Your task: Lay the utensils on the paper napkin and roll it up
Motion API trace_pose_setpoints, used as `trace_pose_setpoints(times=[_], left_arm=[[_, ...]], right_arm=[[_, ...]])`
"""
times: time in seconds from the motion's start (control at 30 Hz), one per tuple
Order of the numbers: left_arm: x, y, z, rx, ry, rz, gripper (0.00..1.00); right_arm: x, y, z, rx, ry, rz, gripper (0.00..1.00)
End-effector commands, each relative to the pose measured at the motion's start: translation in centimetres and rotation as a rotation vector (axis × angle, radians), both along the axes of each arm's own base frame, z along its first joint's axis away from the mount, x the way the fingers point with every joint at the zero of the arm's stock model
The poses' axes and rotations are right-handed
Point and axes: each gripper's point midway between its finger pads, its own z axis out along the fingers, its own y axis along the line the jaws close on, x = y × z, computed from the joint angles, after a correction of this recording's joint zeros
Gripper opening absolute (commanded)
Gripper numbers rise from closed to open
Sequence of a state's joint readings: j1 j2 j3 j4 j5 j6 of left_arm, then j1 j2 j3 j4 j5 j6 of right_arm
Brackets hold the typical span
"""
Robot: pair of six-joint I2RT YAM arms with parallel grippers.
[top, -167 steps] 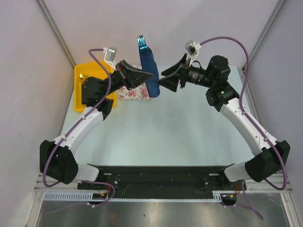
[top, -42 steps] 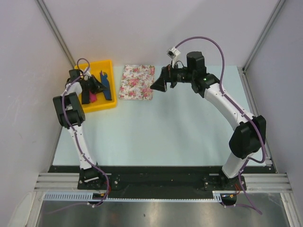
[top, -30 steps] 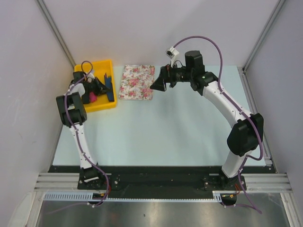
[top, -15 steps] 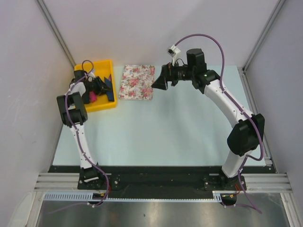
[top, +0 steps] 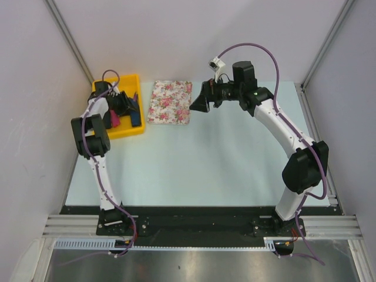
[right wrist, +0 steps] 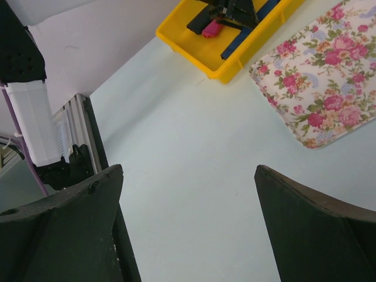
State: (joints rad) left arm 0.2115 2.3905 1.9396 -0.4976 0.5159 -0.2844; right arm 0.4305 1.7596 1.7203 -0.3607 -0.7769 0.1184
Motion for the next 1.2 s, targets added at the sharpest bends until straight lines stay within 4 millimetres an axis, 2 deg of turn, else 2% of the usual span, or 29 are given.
trace_pose_setpoints(times=[0.0,0.03,0.07,0.13,0.17,0.23,0.27,0.3,0.37,0.4,0.43,0.47,0.5,0.57,0.6,0.63,0.7,0.73,0.77,0.83,0.87,0.93,0.97,1.0,1.03,1.07,1.1,1.17], left_arm=[[0.3,1.3,5.5,0.110,-0.097,0.014,0.52],[0.4,1.3,6.3,0.126,-0.117,0.014,0.55],[0.5,1.4,8.4,0.141,-0.156,0.013,0.57],[0.4,2.0,10.0,0.187,-0.187,0.024,0.71],[0.2,2.2,12.3,0.209,-0.227,0.030,0.79],[-0.2,2.5,14.5,0.249,-0.265,0.030,0.96],[-0.3,2.6,15.6,0.269,-0.285,0.032,0.98],[-0.7,2.6,18.1,0.293,-0.332,0.025,1.00],[-1.2,2.4,20.5,0.324,-0.371,0.026,1.00],[-1.6,1.9,23.3,0.352,-0.429,0.017,1.00],[-2.0,1.5,24.5,0.366,-0.446,0.012,1.00],[-2.3,0.9,25.9,0.382,-0.471,-0.006,1.00],[-2.6,-0.6,28.9,0.419,-0.544,-0.062,1.00],[-3.6,-2.8,30.5,0.435,-0.553,-0.116,1.00],[-4.3,-5.2,31.9,0.456,-0.591,-0.200,1.00],[-5.0,-6.8,32.7,0.454,-0.616,-0.249,1.00],[-6.2,-10.8,32.8,0.454,-0.619,-0.316,1.00],[-7.0,-12.1,33.0,0.448,-0.621,-0.332,1.00],[-7.8,-14.7,32.4,0.428,-0.610,-0.371,1.00],[-8.9,-16.8,31.8,0.428,-0.598,-0.402,1.00],[-10.0,-19.1,30.0,0.415,-0.566,-0.458,1.00],[-11.2,-20.5,29.4,0.410,-0.564,-0.474,0.99],[-12.3,-21.8,26.5,0.393,-0.507,-0.509,1.00],[-12.4,-22.6,26.4,0.373,-0.534,-0.516,1.00],[-12.9,-23.3,25.6,0.341,-0.515,-0.513,1.00],[-13.5,-23.9,24.2,0.330,-0.495,-0.525,1.00],[-13.7,-24.2,23.7,0.323,-0.482,-0.526,1.00],[-14.2,-24.5,22.8,0.294,-0.465,-0.523,0.99]], right_arm=[[-0.8,-0.6,2.5,0.030,-0.084,0.015,1.00],[-0.7,-0.8,2.5,0.029,-0.087,0.013,1.00],[-0.7,-0.8,2.7,0.030,-0.095,0.010,1.00],[-0.4,-1.4,2.5,0.030,-0.099,-0.003,1.00],[-0.2,-1.6,2.6,0.031,-0.100,-0.012,1.00],[0.4,-2.2,2.6,0.034,-0.106,-0.034,1.00],[0.6,-2.5,2.5,0.031,-0.107,-0.050,1.00],[1.0,-2.9,2.7,0.031,-0.114,-0.067,1.00],[2.0,-4.2,2.8,0.027,-0.130,-0.123,1.00],[2.2,-4.7,2.9,0.030,-0.131,-0.143,1.00],[3.1,-5.9,2.8,0.039,-0.121,-0.186,1.00],[3.6,-6.7,2.8,0.039,-0.123,-0.229,1.00],[4.1,-7.5,3.0,0.048,-0.124,-0.260,1.00],[5.3,-9.9,2.5,0.056,-0.088,-0.351,1.00],[5.7,-10.7,2.6,0.064,-0.085,-0.375,1.00],[6.2,-12.3,1.9,0.071,-0.051,-0.419,1.00],[6.3,-13.7,1.8,0.082,-0.047,-0.448,1.00],[6.4,-14.5,1.5,0.077,-0.048,-0.467,1.00],[6.1,-15.9,0.6,0.065,-0.044,-0.494,1.00],[5.9,-17.9,-0.3,0.037,-0.054,-0.533,1.00],[4.9,-18.6,-1.5,0.021,-0.038,-0.545,1.00],[3.8,-19.4,-3.0,-0.004,-0.016,-0.555,1.00],[2.8,-20.1,-4.1,-0.025,-0.006,-0.557,1.00],[2.0,-20.1,-4.7,-0.032,0.004,-0.546,1.00],[1.3,-20.1,-5.0,-0.040,0.002,-0.539,1.00],[0.5,-20.2,-6.3,-0.061,0.020,-0.535,1.00],[-0.2,-20.2,-5.7,-0.059,0.003,-0.533,1.00],[-1.0,-20.2,-6.1,-0.066,0.012,-0.532,1.00]])
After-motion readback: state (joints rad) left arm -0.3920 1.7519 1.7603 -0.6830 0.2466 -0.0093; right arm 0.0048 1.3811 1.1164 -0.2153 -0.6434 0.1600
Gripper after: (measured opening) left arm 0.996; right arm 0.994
